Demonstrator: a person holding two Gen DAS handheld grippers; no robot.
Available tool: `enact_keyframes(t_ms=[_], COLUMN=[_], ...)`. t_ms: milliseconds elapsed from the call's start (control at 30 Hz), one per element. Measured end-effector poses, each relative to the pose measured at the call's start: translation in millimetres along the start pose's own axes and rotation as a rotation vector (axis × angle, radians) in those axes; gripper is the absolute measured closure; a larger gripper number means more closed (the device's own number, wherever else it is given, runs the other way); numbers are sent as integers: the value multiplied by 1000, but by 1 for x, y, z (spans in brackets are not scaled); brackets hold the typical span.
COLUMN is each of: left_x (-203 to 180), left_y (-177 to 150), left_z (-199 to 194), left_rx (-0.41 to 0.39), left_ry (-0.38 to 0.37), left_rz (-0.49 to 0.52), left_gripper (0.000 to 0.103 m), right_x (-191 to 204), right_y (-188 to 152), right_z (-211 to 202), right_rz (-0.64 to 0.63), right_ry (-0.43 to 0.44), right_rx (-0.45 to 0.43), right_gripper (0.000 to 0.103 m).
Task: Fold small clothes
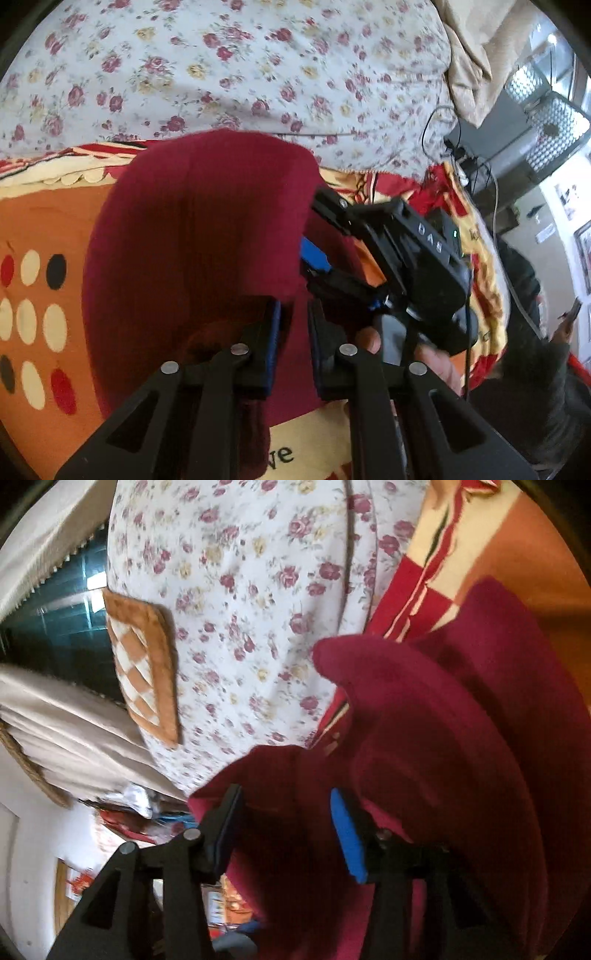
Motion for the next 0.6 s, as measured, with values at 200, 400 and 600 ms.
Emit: enact_keyframes(t_ms=[200, 400, 600], left_x=[-9, 22, 56], left_y=[0, -2, -29], left_z=[-47, -87, -65], left_rx=[-52, -131, -60], left_ry=[54, 155, 181], left_rz=[95, 117, 54], left_gripper=[98, 97, 97], right_x=[13, 22, 38], right_y=[-4, -2, -27], right_z=[8, -13, -7], right_rz=[-70, -67, -338], right_ry=[-3, 48, -94], right_rx=[100, 70, 188], right_gripper=[40, 19, 14])
Point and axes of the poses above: each gripper's, at about its wrist camera, not at the fingertips, and z roughly the way its jaws point, x to its left, y to its top, the point moved 4 cm from there along z, roughly the way its jaws point, and after that the axes turned 13 degrees about -x, right-handed, at the moved point
